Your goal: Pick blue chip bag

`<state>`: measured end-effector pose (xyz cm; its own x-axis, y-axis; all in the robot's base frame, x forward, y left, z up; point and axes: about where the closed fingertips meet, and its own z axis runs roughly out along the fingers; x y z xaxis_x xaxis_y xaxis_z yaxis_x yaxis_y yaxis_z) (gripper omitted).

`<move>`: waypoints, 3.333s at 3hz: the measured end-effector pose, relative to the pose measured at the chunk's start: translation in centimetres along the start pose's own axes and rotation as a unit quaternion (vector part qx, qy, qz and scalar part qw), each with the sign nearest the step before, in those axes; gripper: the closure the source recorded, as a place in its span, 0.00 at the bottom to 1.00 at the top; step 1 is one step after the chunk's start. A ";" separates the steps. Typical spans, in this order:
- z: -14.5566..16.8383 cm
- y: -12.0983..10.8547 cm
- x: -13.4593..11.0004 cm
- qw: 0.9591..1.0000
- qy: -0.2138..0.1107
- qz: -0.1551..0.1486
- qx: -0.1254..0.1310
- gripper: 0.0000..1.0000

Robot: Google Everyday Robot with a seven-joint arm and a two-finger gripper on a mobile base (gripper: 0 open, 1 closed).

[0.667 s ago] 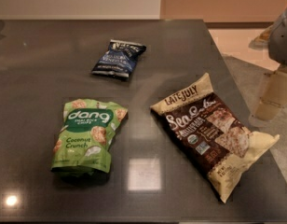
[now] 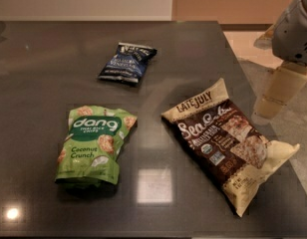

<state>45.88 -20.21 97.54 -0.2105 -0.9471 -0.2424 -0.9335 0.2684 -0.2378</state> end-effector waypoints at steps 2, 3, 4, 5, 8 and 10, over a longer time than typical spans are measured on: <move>4.3 -4.0 -6.0 0.999 -0.051 -0.012 -0.010 0.00; 6.6 -5.8 -9.4 0.998 -0.065 0.000 -0.010 0.00; 8.5 -7.2 -12.9 0.997 -0.070 0.027 -0.012 0.00; 10.5 -8.9 -16.0 0.996 -0.057 0.066 -0.021 0.00; 16.2 -13.7 -24.2 0.985 -0.024 0.168 -0.029 0.00; 19.5 -14.7 -26.0 0.975 -0.015 0.220 0.009 0.00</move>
Offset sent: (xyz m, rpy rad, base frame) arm 0.1030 0.0877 -0.0268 0.1547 -0.0119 0.0725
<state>70.77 3.88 89.01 -0.5816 -0.7334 -0.3520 -0.7489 0.6516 -0.1203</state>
